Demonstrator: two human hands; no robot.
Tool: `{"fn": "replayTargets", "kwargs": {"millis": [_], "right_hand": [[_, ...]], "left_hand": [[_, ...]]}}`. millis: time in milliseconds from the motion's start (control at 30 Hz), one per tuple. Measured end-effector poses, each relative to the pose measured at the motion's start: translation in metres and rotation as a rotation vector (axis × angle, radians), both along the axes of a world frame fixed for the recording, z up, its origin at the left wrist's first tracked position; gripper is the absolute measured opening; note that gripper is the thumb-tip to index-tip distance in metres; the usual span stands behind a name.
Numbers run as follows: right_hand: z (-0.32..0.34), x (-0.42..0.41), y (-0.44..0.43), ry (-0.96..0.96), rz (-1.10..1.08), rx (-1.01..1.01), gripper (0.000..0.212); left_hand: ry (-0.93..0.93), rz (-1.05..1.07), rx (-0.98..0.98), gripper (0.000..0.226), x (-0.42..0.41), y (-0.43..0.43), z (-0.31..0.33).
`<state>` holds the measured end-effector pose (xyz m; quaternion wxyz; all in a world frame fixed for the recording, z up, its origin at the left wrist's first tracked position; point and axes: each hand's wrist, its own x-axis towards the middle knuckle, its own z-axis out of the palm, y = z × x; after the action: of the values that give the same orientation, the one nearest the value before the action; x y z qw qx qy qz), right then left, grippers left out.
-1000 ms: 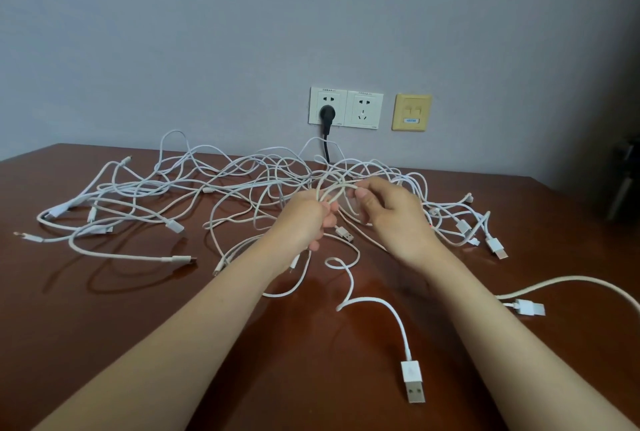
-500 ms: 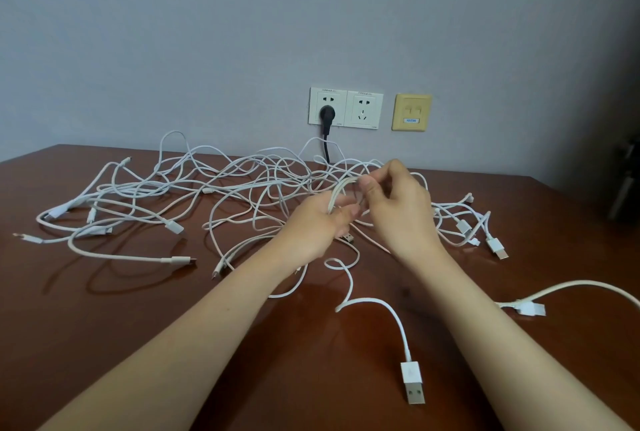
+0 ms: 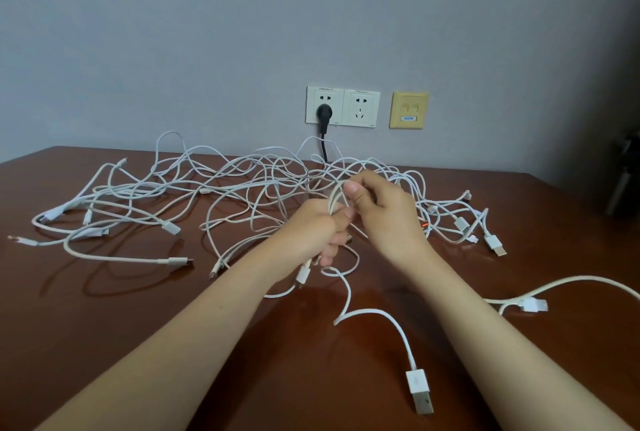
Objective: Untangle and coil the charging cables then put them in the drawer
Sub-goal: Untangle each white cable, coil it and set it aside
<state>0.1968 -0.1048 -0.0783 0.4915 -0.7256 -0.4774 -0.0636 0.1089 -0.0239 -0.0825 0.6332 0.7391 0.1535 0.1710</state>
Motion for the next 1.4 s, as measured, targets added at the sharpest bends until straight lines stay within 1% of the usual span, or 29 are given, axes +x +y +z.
{"fn": "replayTargets", "kwargs": {"millis": [100, 233, 333, 400, 533, 633, 700, 767, 833, 900, 933, 1000, 1067, 1167, 1300, 1400], "right_hand": [[0.001, -0.001, 0.002, -0.015, -0.015, 0.001, 0.028], [0.001, 0.001, 0.001, 0.011, -0.017, -0.065, 0.009], [-0.002, 0.006, -0.001, -0.059, -0.038, -0.16, 0.009], [-0.003, 0.007, -0.001, -0.097, -0.038, -0.179, 0.01], [-0.002, 0.001, 0.001, -0.174, -0.003, -0.068, 0.019], [0.0, -0.007, 0.003, -0.203, 0.016, 0.038, 0.026], [0.0, -0.01, 0.004, -0.163, 0.007, 0.093, 0.028], [0.0, -0.008, 0.005, -0.071, -0.039, 0.105, 0.029], [0.001, -0.005, 0.004, 0.0, -0.074, 0.06, 0.033], [0.001, -0.006, 0.003, -0.014, -0.087, -0.045, 0.034], [0.0, -0.007, 0.003, -0.039, -0.085, -0.109, 0.032], [-0.001, -0.013, 0.003, -0.091, -0.079, -0.218, 0.021], [0.0, -0.017, 0.003, -0.135, -0.088, -0.278, 0.014], [0.006, -0.022, -0.001, -0.19, -0.123, -0.296, 0.014], [0.007, -0.019, -0.003, -0.252, -0.13, -0.282, 0.021], [0.006, -0.015, -0.004, -0.295, -0.1, -0.298, 0.021]], "left_hand": [[-0.043, 0.094, -0.062, 0.033, 0.002, 0.001, 0.002], [-0.194, 0.235, -0.229, 0.031, 0.001, 0.012, 0.008], [-0.265, 0.318, -0.325, 0.03, -0.002, 0.018, 0.01], [-0.277, 0.343, -0.338, 0.03, -0.002, 0.018, 0.01], [-0.234, 0.348, -0.249, 0.028, 0.002, 0.015, 0.007], [-0.231, 0.281, -0.18, 0.031, 0.003, 0.012, 0.004], [-0.24, 0.241, -0.149, 0.032, 0.003, 0.009, 0.003], [-0.25, 0.208, -0.148, 0.027, 0.003, 0.007, 0.004], [-0.259, 0.19, -0.153, 0.024, 0.003, 0.005, 0.004], [-0.28, 0.187, -0.131, 0.024, 0.005, 0.003, 0.004], [-0.297, 0.19, -0.104, 0.024, 0.005, 0.002, 0.004], [-0.336, 0.2, -0.038, 0.024, 0.007, 0.001, 0.004], [-0.358, 0.203, 0.009, 0.024, 0.008, 0.0, 0.004], [-0.372, 0.209, 0.096, 0.024, 0.01, 0.001, 0.0], [-0.317, 0.23, 0.335, 0.026, 0.013, 0.005, -0.005], [-0.308, 0.238, 0.378, 0.035, 0.014, 0.007, -0.008]]}}
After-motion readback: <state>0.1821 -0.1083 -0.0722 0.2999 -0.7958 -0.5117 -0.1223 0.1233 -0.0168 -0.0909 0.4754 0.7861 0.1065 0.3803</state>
